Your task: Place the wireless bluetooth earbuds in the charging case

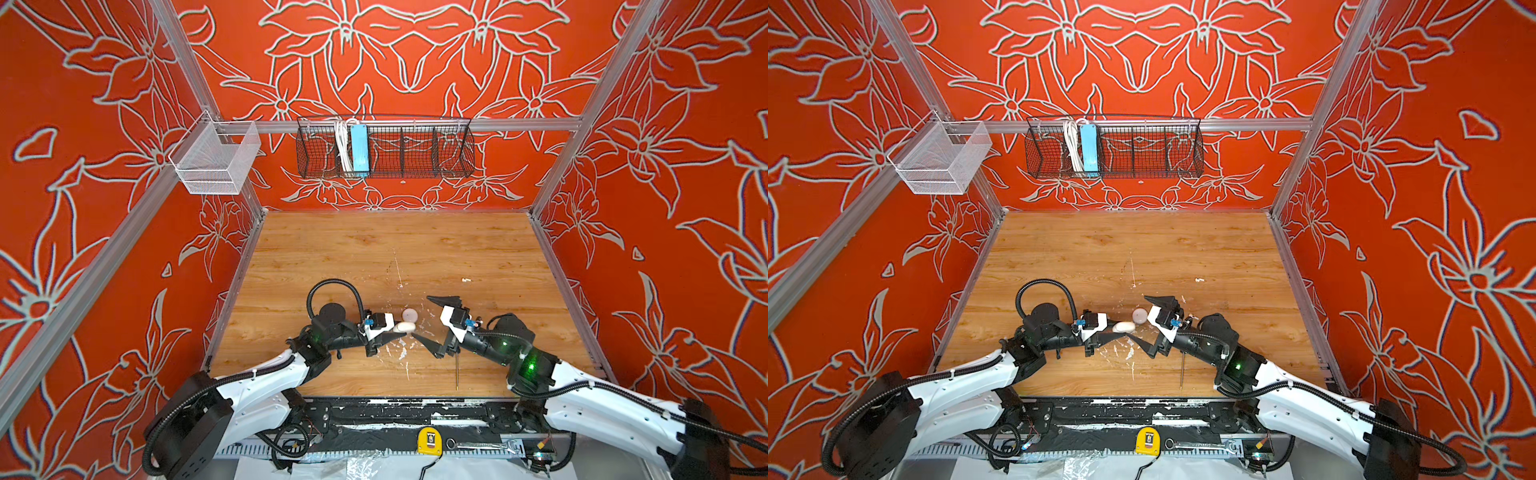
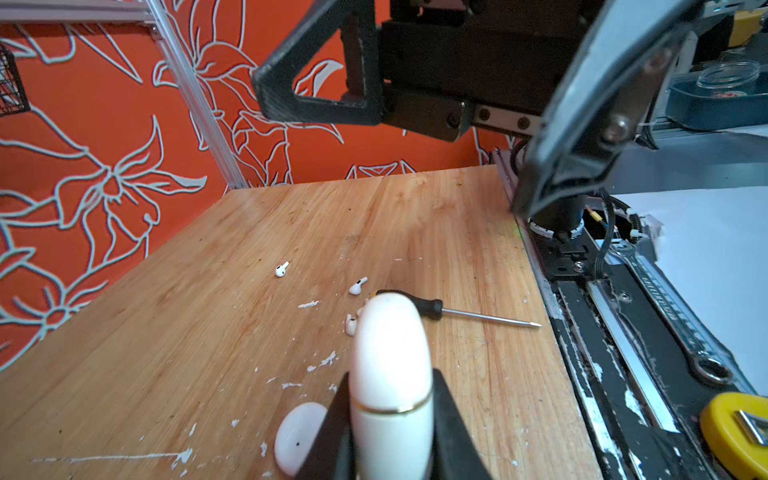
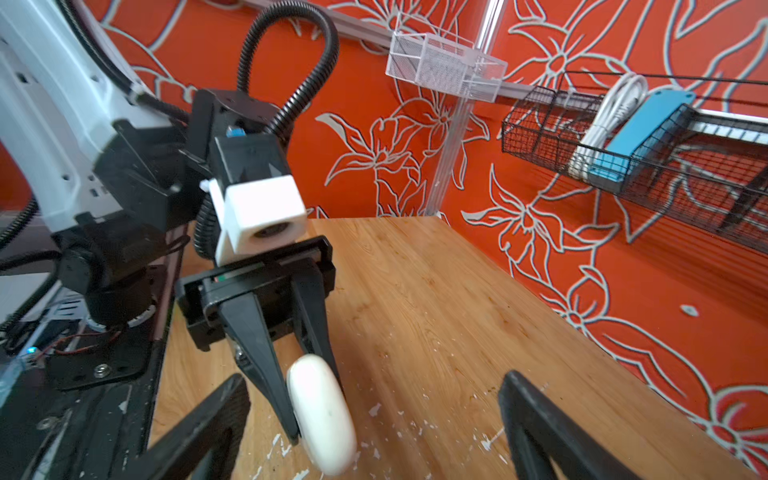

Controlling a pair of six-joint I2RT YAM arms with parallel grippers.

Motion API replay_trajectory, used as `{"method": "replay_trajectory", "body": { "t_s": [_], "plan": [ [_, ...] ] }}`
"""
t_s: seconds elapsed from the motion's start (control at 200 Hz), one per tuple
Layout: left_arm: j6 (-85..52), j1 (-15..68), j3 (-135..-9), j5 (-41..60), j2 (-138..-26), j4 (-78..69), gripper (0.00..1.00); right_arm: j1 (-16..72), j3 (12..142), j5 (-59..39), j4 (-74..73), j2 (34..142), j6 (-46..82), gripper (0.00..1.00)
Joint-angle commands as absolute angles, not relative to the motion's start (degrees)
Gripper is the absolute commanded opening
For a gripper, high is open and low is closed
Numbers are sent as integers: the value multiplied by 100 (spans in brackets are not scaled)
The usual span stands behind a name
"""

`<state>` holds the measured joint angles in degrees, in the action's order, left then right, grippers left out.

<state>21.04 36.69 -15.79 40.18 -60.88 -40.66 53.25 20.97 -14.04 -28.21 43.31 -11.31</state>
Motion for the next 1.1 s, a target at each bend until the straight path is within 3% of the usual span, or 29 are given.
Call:
{"method": "replay_trajectory", "body": {
  "t_s": [0.0, 0.185, 0.31, 0.48, 1.091],
  "plan": [
    [2233, 3591, -1399, 4585, -6116, -4702, 0, 5331, 2116, -1881, -3107, 4390, -1151, 94],
    [2039, 3533, -1425, 4535, -5957, -4701, 0, 5326, 2108, -1837, -3146, 4579, -1244, 93],
    [2058, 3571, -2098, 4540, -5924, -3413, 0, 5326, 2255, -1907, -2923, 4585, -1211, 91],
    [1788, 3586, -1804, 4062, -5699, -3852, 0, 5326, 2241, -1676, -3012, 4642, -1124, 91],
    [2099, 3796, -2201, 4434, -5555, -3082, 0, 5326, 2361, -1296, -2962, 4865, -1080, 84]
  ]
}}
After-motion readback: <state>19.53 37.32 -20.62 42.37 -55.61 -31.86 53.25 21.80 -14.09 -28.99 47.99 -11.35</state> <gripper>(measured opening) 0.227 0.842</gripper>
